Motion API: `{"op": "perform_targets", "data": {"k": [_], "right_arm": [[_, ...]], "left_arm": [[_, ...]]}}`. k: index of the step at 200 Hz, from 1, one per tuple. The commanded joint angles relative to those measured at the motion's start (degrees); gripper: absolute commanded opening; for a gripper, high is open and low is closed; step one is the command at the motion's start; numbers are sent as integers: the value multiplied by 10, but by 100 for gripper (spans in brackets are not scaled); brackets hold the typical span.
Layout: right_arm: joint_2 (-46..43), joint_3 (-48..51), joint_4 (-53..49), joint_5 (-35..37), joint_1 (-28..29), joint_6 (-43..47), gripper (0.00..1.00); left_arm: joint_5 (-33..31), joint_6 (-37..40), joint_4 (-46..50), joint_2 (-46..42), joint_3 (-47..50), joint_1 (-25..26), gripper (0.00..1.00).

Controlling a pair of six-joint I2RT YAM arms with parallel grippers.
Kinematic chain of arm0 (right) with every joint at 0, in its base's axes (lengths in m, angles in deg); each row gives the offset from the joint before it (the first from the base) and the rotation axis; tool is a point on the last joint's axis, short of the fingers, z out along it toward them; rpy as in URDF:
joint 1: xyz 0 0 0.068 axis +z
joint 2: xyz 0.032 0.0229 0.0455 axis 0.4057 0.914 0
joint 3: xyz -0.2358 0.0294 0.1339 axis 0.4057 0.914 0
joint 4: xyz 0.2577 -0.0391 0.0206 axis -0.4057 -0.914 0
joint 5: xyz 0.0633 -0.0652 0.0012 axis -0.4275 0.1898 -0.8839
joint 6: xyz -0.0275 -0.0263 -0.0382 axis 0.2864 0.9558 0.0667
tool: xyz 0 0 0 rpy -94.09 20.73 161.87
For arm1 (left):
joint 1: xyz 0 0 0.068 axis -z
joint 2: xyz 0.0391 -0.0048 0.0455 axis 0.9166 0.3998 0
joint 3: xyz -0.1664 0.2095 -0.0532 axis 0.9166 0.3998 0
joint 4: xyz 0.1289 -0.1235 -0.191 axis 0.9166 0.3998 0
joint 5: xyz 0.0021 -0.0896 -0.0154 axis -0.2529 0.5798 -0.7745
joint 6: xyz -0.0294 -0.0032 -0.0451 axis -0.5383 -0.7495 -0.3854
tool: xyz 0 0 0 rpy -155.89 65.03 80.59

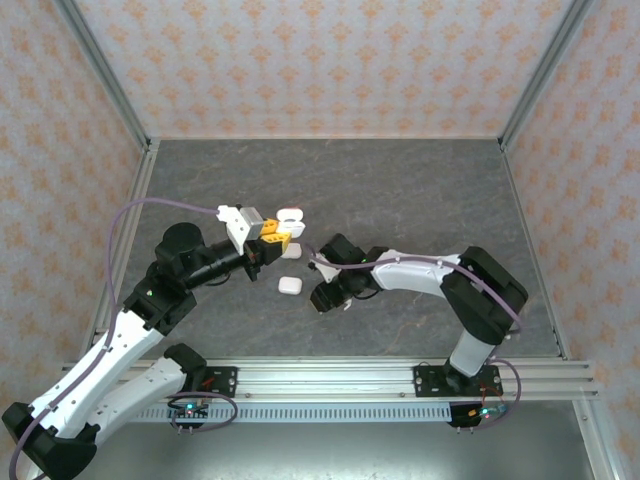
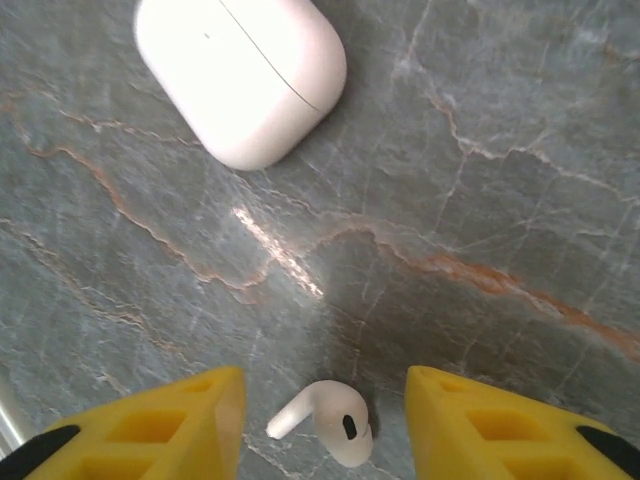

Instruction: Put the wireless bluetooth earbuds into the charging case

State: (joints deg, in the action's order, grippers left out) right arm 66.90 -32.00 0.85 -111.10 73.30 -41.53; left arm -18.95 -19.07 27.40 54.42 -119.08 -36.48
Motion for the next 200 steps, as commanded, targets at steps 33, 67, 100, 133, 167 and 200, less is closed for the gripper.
{"op": "perform_targets", "data": {"k": [33,67,100,133,167,200], "right_arm": [[25,-24,-50,2,11,15,38],[30,-24,-61,0,13,17,32],[21,-21,-68,5,14,21,24],[-19,-19,-71,34,14,25,18],[-97,-30,-79,93,14,31,18],[-192,-48,-78,148,12,45,18]], "left_arm": [[-13,6,5,-6,-8,-5,3],[-13,7,4,-3,-8,-5,3],[-14,9,9,-3,-12,-5,3],[-13,9,13,-3,-15,-5,3],[-7,5,13,-3,-17,-5,3],[7,-6,0,1,-12,-5,3]]}}
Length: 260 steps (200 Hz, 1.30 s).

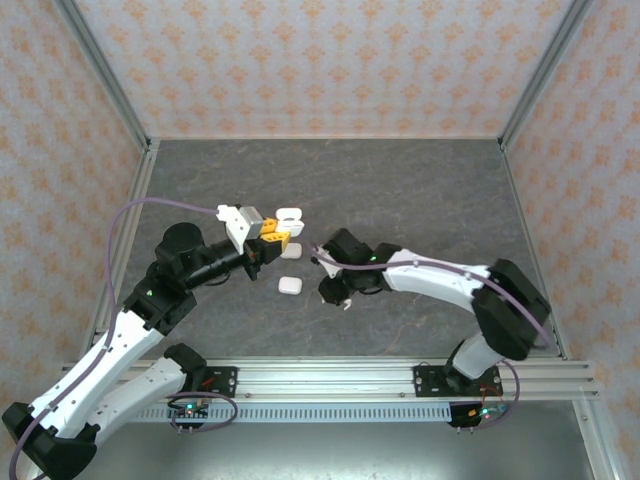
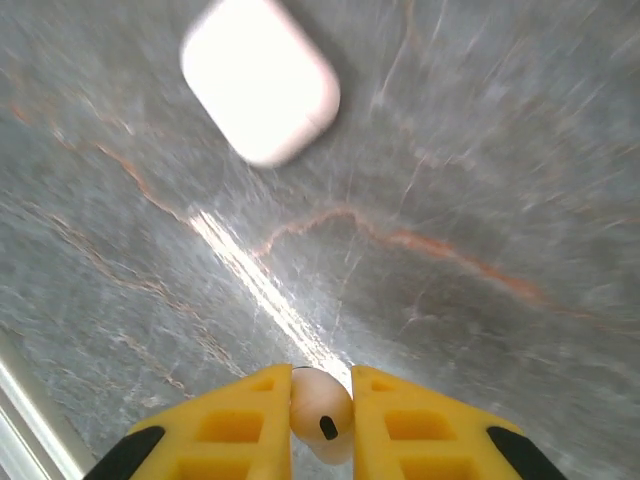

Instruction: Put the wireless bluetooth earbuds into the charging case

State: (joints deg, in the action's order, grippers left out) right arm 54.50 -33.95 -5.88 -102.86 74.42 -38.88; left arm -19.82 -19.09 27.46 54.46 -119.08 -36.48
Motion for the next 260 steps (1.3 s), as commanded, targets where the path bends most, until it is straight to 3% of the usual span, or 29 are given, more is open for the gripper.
{"op": "perform_targets", "data": {"k": [1,44,84,186,260], "right_arm": [[-70,-29,-11,67,1,19,18],[-167,-76,0,113,0,51,17],[-213,-135,5,102,1,102,17],[-182,-185,82,-13,4,140,17],[-174,-189,94,-44,4,136,17]], "left_arm": [[16,-6,-2,1,-12,-5,3],[41,-20,-35,11,-4,-5,3],[74,-30,-58,32,-4,-5,3],[109,-43,-86,60,-7,-4,3],[113,-46,-93,69,-8,-4,3]]}}
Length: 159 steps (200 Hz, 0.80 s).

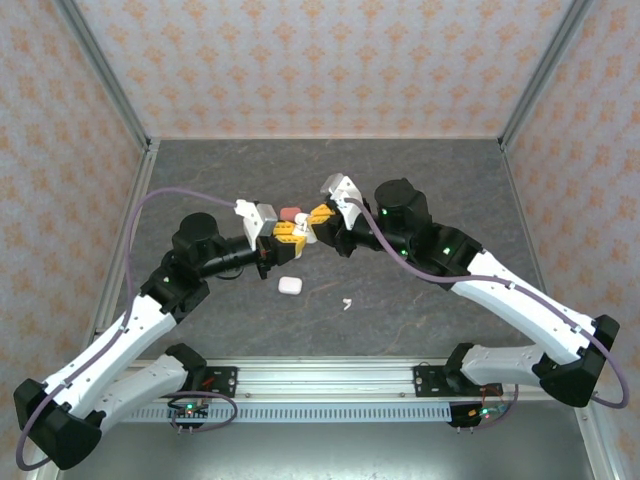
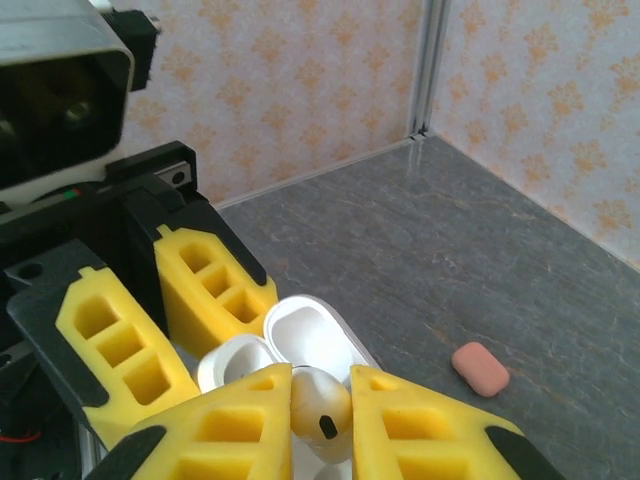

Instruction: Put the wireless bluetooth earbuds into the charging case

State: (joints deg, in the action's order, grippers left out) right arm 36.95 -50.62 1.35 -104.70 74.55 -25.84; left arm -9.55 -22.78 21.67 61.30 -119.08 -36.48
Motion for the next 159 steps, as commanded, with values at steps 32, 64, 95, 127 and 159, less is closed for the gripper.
{"op": "perform_targets", "data": {"k": [32,64,95,127,159], "right_arm": [[15,-21,14,-25,3,5,17],[21,-22,6,-11,3,5,17],[24,-23,2,-14,3,5,17],[23,-22,-8,-57,3,-4,19],[12,-19,-18,-81,3,-23,25]], "left_arm": [[10,-9,-37,2,-7,-4,3],[11,-9,-38,2,-7,-3,3],[10,-9,-37,2,-7,-4,3],[9,-9,-39,1,-9,-4,3],[10,-11,-48,-1,-7,-3,3]]}}
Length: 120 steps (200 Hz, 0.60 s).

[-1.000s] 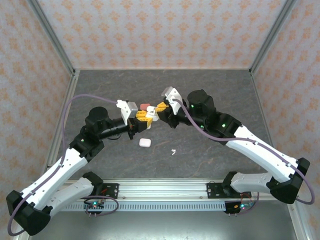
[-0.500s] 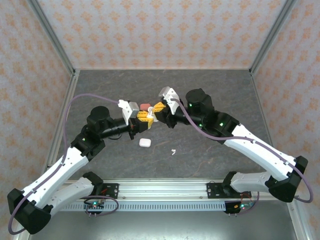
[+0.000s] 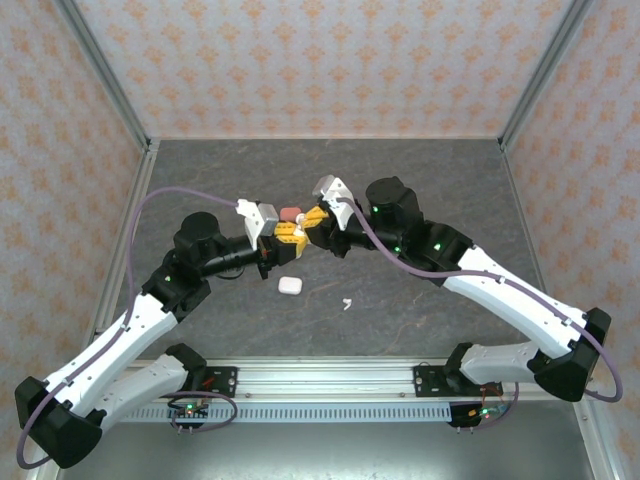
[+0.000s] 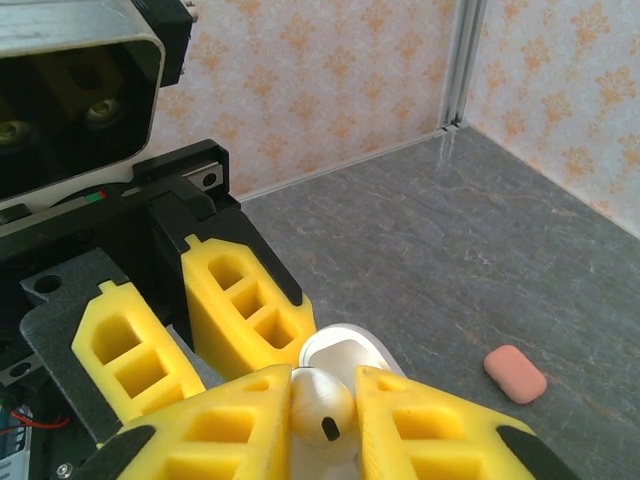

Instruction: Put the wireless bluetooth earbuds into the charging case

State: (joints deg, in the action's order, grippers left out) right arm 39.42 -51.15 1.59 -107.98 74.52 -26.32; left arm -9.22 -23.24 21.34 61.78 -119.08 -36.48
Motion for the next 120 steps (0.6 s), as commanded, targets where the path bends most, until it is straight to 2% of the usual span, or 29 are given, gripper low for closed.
{"op": "perform_targets", "data": {"k": [1,28,59,87,120], "right_arm": [[-13,-14,-21,-50,3,-19,25],[-18,-20,-19,-90,3,-39,33],[-18,-37,-32,-101,-2,-49,44],[-18,-56,-40,-66,-10,-56,53],[-65,-51,-32,-21,-20,-81,64]], "left_arm": [[7,-7,-46,-5,-7,-3,3],[9,-11,-64,-6,-2,-3,3],[14,-14,-72,-7,-1,-3,3],[12,-14,-73,-8,-1,-3,3],[6,-15,-80,-10,6,-3,3]]}}
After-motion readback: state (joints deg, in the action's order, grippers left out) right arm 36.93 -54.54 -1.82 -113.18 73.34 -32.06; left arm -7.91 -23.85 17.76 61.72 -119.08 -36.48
